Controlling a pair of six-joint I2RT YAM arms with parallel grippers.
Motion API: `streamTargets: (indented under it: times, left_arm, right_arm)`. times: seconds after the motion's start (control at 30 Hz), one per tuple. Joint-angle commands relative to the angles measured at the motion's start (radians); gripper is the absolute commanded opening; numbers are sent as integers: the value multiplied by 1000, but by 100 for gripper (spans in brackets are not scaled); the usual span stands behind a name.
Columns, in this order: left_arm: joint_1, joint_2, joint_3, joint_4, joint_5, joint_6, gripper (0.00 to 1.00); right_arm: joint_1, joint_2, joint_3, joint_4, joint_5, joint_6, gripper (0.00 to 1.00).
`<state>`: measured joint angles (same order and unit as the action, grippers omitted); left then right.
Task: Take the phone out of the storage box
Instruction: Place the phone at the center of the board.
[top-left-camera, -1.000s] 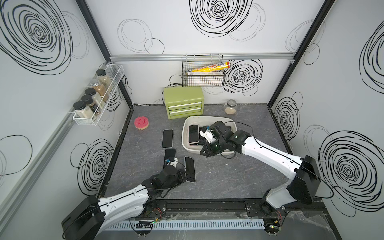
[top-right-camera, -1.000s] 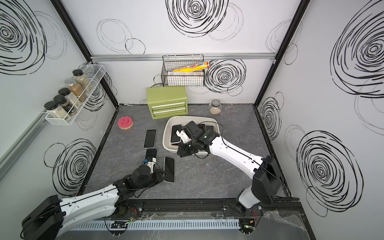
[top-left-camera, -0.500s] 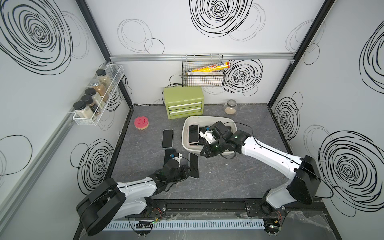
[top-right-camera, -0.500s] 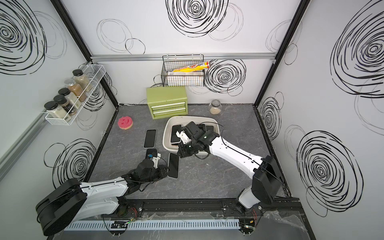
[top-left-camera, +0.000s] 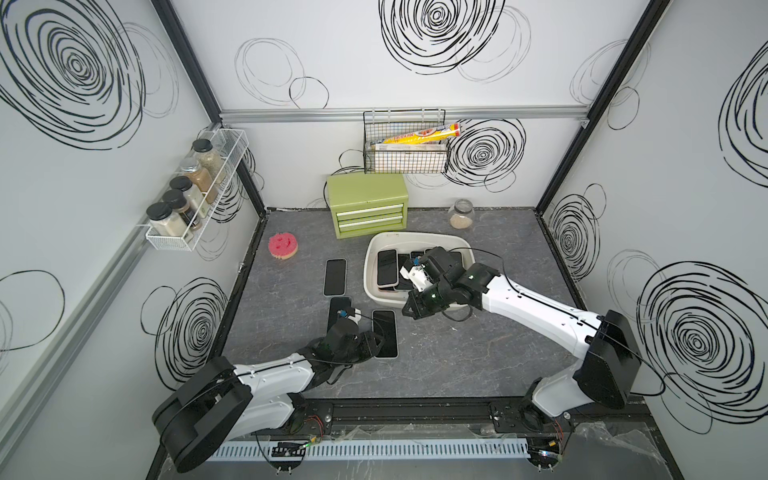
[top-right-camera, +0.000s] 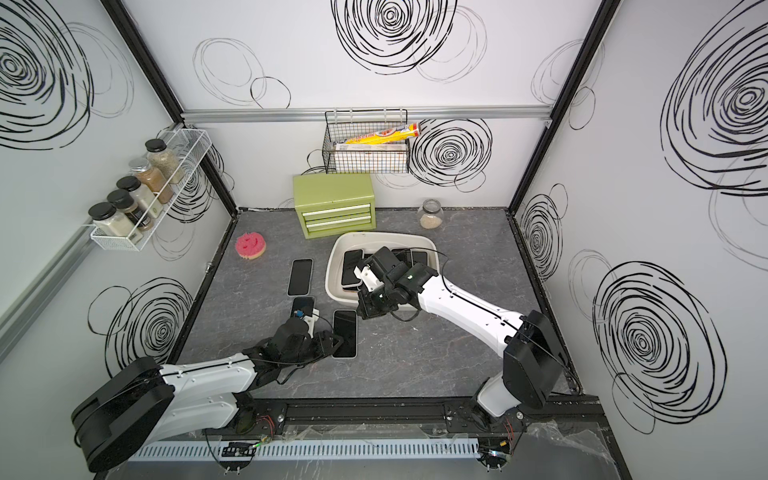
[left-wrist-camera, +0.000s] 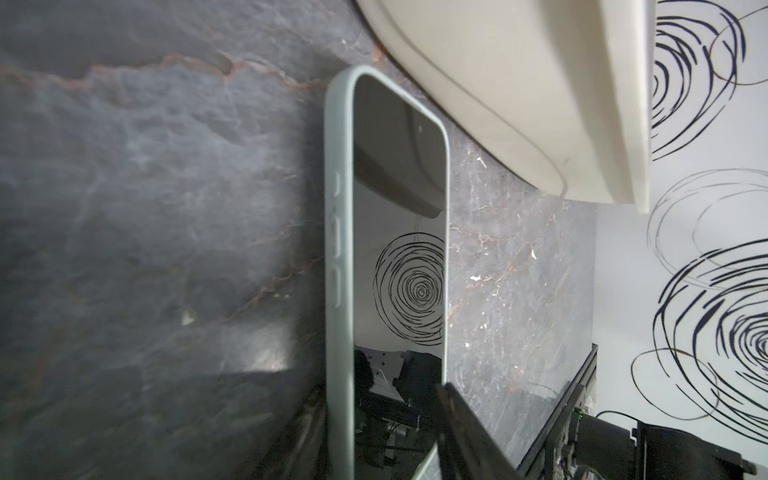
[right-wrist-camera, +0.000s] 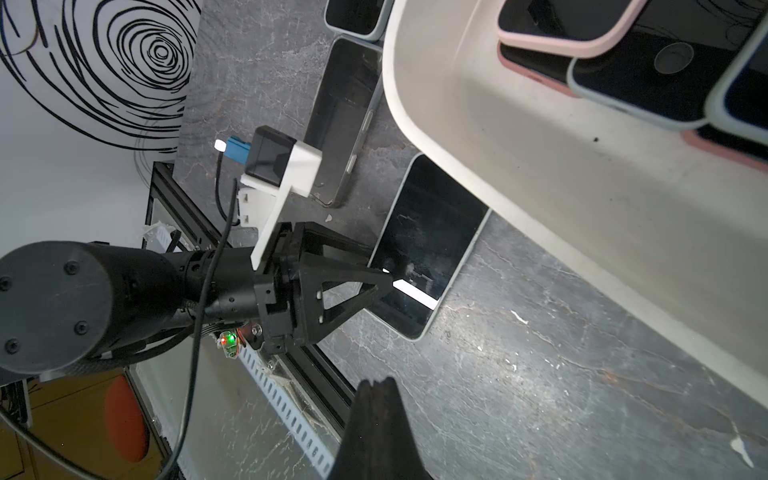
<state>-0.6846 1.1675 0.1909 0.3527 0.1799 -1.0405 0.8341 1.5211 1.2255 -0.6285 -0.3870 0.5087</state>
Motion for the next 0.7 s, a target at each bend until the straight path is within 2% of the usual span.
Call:
streamTargets:
  times: [0.0,0.03,0.1,0.13,0.2,0.3,0.37,0.4,0.43,0.47,0.53,0.57,0.67]
  left_arm:
    - [24,-6,27,-57,-20,39,53]
    - [28,-10,36,-72,-22,47,54]
    - [40,-28,57,-125,-31,62,70]
    - [47,-37,63,-142,-31,67,74]
    - [61,-67,74,-178,-31,73,76]
    - [72,-101,97,-241,-34,80,83]
    - [76,-127,119,-291,-33,81,83]
    - [74,-142,134,-319,-38,81,84]
    - [78,-163,153,-363,-47,82,85]
    - [80,-187,177,-407,-56,82,96]
    - [86,-231,229,-495,-74,88,99]
    - [93,-253,260,-539,-74,94,99]
    - [123,-295,357,-688,-96,109,99]
  right_arm:
    - [-3,-31,-13,0,-7,10,0]
    - [-4,-31,-11,-1,-3,10,0]
    - [-3,-30,-2,-7,-1,8,0]
    - [-4,-30,4,-12,0,5,0]
    - [-4,-29,17,-20,13,4,3]
    - [-4,-16,40,-37,25,11,18]
    - [-4,0,71,-60,41,17,33]
    - [-4,6,88,-70,54,21,48]
    - [-4,15,114,-85,78,27,59]
    - [-4,29,147,-100,107,28,68]
    - [-4,69,221,-130,177,29,83]
    - [-4,107,276,-161,217,22,90]
    - [-4,272,484,-292,302,-8,100]
